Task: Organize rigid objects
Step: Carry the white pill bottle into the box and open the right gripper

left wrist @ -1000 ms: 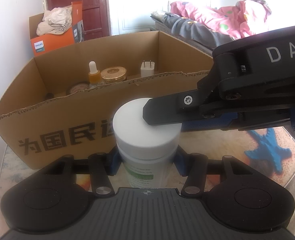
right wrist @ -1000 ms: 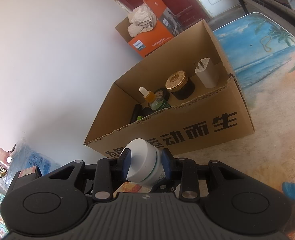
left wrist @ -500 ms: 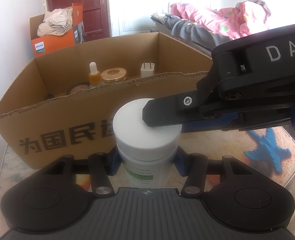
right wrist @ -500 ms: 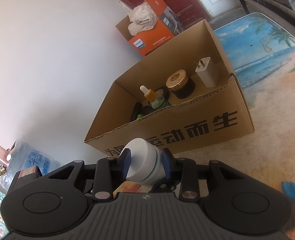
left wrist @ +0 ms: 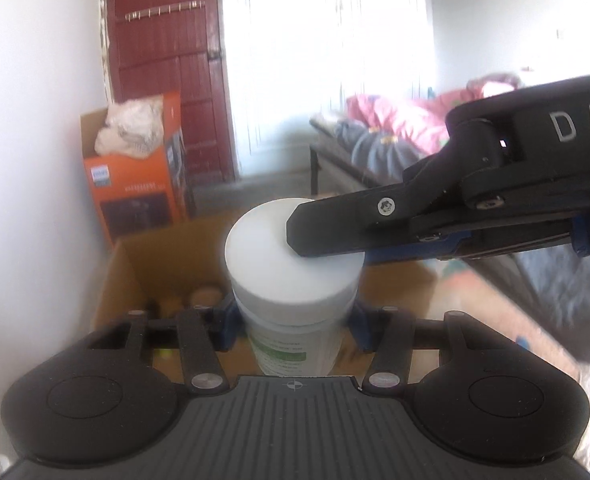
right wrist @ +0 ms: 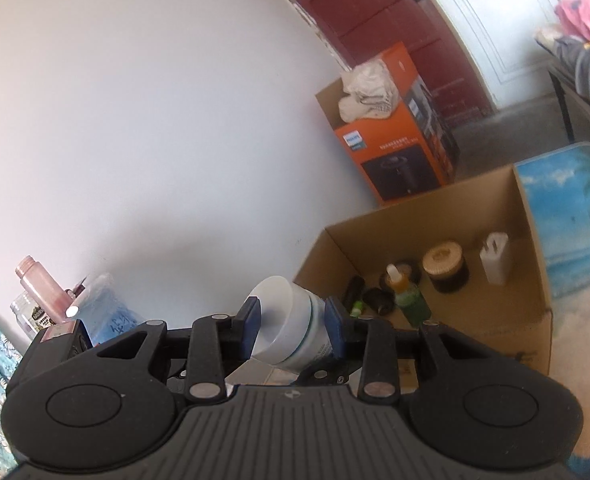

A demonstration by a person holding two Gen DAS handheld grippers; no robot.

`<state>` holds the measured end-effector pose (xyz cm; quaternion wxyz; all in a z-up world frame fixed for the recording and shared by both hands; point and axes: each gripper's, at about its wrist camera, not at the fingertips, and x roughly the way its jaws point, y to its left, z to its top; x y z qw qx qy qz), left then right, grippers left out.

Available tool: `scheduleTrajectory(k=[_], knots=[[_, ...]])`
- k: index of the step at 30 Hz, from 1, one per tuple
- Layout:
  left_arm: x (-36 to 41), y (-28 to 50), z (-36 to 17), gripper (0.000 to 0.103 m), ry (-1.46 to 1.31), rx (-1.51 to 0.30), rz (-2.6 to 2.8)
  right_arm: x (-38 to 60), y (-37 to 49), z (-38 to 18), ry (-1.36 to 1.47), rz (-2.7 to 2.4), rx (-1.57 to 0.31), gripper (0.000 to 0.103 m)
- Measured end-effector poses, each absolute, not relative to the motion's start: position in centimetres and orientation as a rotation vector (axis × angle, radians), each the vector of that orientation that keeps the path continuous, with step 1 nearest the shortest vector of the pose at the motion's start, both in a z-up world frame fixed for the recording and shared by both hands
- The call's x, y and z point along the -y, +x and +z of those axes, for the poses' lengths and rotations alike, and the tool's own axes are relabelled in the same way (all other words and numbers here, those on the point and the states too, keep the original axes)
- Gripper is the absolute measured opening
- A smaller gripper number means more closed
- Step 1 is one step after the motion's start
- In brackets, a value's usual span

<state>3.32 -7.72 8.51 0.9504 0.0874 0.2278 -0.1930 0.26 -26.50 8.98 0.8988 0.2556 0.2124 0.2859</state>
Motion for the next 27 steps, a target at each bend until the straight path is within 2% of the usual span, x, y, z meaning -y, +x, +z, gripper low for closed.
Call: scheduleTrajectory(k=[7,18,27], knots=[[9.5,8.5,10.5,0.053,0.146,-0.473,-0.432,27.5,3.6,11.6,0.486,0.57,-0.388,0.039],[12.6,15.0,4.0,0.053,0.106,-0.735,-0.471,31.2,11.2,4.9,0.579,0.506,-0.576,0.039],[13.2,16.3,2.2,0.053,0.119,-0.824,-0.457,31.9,13.4,2.7,0.553,0.499,-0.627,0.039]])
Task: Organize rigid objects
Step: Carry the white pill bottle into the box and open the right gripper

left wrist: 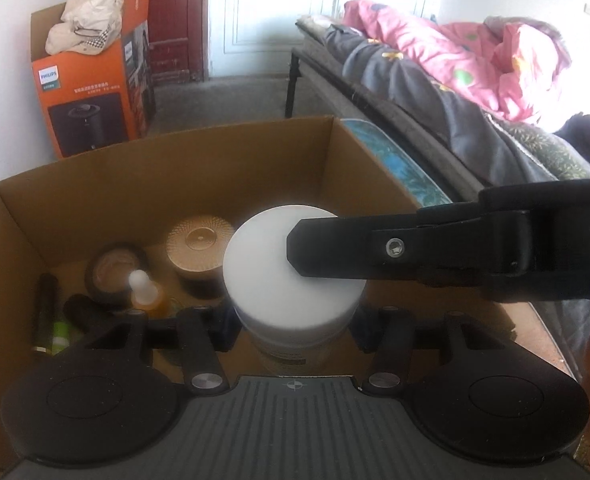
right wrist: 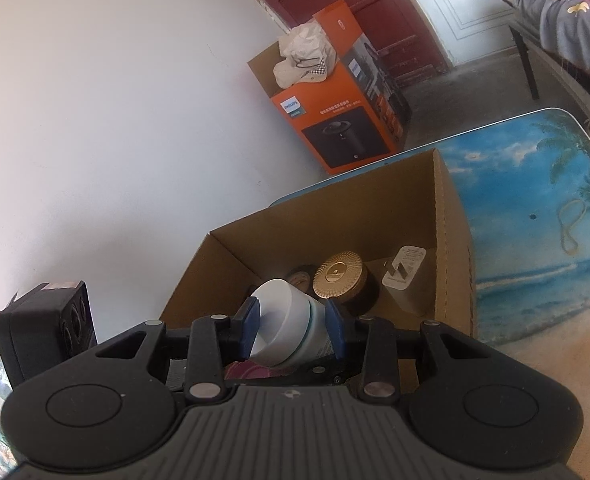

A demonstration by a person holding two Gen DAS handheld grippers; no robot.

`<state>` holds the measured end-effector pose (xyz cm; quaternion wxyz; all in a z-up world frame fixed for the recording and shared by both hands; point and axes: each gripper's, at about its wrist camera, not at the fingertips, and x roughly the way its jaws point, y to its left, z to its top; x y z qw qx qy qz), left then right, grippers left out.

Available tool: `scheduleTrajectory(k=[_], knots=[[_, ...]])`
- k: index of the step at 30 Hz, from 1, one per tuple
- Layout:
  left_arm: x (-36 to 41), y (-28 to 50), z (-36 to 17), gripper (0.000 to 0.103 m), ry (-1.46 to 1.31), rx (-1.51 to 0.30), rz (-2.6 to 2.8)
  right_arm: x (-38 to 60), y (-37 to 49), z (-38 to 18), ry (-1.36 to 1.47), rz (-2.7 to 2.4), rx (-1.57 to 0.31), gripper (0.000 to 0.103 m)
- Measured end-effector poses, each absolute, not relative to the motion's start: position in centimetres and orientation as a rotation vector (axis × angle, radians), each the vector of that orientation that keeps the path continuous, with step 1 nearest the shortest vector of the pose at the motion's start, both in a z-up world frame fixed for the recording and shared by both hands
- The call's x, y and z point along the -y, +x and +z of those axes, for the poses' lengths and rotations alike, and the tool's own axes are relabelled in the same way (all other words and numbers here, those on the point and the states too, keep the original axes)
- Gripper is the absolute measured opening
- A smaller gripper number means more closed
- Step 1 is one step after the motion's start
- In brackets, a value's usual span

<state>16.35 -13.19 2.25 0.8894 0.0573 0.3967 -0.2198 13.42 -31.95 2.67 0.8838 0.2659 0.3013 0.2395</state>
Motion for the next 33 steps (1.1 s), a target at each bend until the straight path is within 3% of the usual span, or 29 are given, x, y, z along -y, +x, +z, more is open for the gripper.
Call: scheduleTrajectory(k=[12,22,28,29,30,31,33], knots=[[14.3,16.9,1.3,0.056,0.161,-0.853,-0.434,32.0,14.0,2.4,0.465,0.453,-0.631,0.04],[14.0,14.5,3.4,0.094,0.182,-0.715,-0.444,33.2,12.2,4.0,0.502,0.442,-0.551,0.043],[10.9,10.3,6.5,0.1,0.107,-0.601,-0.445,34.5,7.3,7.2,0.508,0.392,-0.425,0.043],[10.3,9.4,7.1,0.102,0.088,-0.581,-0.448,34.7,6.3,7.5,0.507,0.374,-0.41,0.051],[9.6,8.6,7.6,0.103,0.072,-0.566,-0.449,34.9,5.5,7.8,0.507,0.353,-0.4,0.068],[9.1,7.8,8.1,0.103,0.061,-0.552,-0.445,35.0,4.6,8.0,0.508,0.325,-0.384,0.103],[8.2,6.6,8.8,0.103,0.058,-0.531,-0.418,35.2,3.0,8.1,0.492,0.293,-0.351,0.103]])
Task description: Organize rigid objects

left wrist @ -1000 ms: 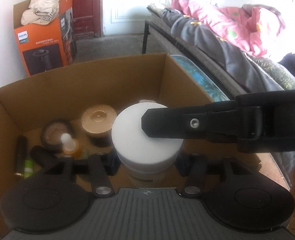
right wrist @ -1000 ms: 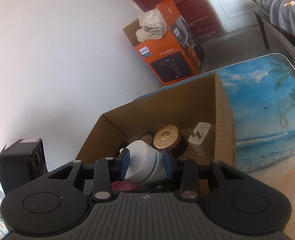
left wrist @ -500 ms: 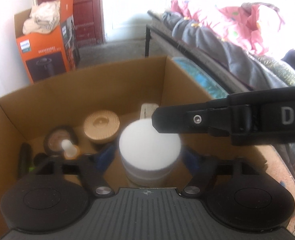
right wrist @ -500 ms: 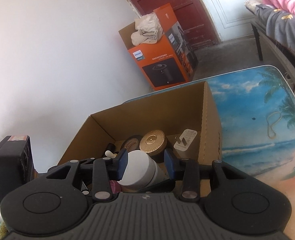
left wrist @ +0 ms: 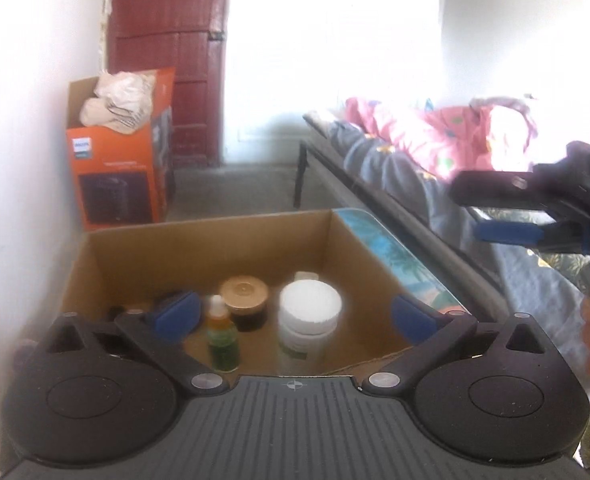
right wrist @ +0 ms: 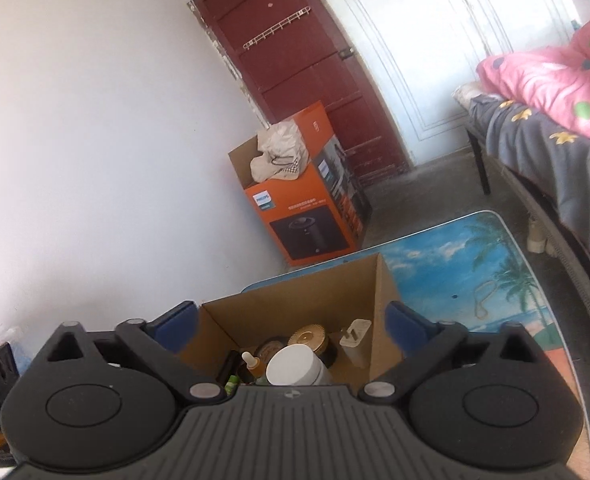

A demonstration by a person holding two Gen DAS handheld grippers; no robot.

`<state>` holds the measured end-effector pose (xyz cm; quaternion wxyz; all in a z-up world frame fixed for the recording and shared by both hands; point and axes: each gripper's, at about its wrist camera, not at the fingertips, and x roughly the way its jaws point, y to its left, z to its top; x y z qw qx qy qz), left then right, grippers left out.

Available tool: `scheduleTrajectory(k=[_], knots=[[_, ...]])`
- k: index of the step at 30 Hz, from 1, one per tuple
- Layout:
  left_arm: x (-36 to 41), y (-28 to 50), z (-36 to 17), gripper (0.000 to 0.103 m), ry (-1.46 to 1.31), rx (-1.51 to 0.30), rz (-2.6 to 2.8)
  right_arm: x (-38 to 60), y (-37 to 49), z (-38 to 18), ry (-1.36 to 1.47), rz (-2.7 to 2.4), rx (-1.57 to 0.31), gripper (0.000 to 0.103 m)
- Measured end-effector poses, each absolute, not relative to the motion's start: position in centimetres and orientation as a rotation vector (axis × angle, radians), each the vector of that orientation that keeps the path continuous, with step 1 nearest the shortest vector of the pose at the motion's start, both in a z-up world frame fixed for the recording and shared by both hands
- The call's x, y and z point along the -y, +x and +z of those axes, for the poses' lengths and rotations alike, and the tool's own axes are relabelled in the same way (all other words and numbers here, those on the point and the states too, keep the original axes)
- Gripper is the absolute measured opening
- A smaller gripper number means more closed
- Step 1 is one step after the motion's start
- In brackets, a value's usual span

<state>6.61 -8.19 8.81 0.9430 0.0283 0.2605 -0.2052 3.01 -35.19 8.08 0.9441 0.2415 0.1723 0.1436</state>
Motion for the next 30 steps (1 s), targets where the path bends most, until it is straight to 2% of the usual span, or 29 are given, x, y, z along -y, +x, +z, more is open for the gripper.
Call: scheduleTrajectory(k=[14,30], knots=[[4.8,6.9,7.7,0.103,0.021,-0.623,-0.113,28.9,-0.7,7.0,0.132,-0.123,-0.432,0.103],[4.0,6.9,6.9,0.103,0.065,-0.655,-0.174,23.8,1.0,6.1,0.094,0.007,-0.475,0.103]])
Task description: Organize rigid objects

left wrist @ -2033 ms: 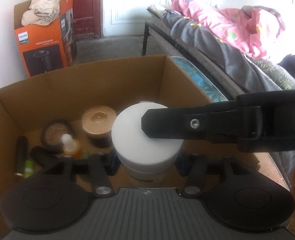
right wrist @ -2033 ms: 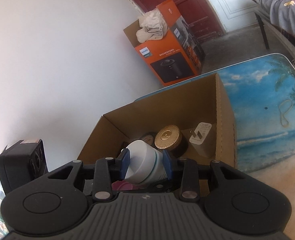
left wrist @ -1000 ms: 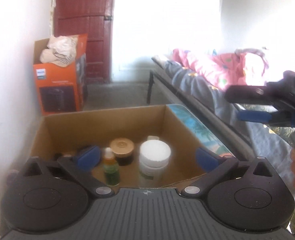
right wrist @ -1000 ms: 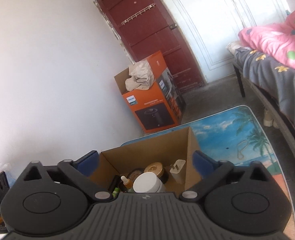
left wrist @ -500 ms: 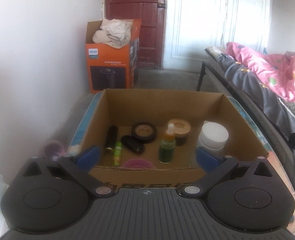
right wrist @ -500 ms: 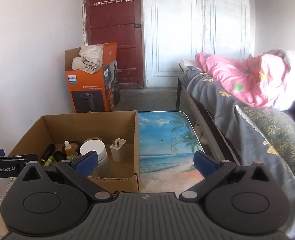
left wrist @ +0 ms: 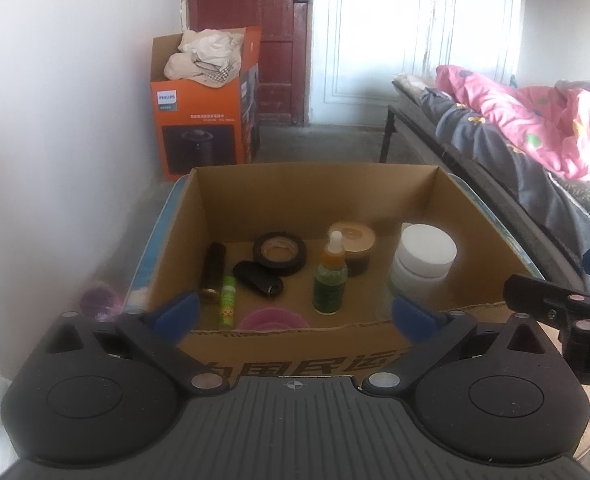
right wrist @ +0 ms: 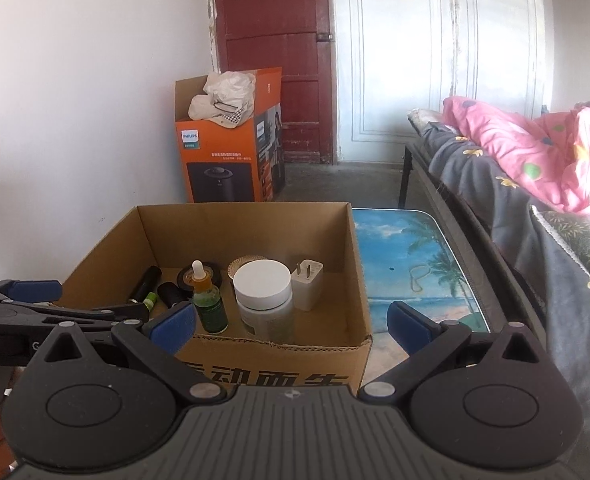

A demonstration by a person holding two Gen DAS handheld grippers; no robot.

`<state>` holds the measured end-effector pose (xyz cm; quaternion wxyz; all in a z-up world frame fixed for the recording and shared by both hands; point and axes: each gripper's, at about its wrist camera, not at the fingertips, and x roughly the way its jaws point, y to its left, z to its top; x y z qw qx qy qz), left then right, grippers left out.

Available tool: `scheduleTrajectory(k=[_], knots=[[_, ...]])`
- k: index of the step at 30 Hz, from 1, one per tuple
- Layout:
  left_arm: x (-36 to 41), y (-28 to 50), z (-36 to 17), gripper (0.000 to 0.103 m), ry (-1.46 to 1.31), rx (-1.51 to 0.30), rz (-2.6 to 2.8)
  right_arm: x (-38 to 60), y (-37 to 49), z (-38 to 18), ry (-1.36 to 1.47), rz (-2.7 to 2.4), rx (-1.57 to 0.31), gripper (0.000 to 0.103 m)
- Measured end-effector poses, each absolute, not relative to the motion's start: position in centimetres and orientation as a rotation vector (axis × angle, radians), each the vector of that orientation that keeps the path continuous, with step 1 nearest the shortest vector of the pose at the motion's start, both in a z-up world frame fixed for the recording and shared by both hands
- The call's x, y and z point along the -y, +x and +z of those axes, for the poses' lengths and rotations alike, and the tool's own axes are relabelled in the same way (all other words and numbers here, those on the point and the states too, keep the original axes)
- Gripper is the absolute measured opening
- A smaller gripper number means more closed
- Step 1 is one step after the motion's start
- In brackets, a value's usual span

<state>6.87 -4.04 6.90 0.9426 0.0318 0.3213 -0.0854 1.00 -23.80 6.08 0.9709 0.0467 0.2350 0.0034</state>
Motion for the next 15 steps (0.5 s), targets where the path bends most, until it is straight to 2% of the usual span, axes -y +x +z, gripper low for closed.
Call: scheduleTrajectory(k=[15], knots=[[3.6,7.3,6.9,0.103,0.078,-0.665,-0.177,23.6,2.8,5.2,0.093,-0.019,-0.525,0.103]])
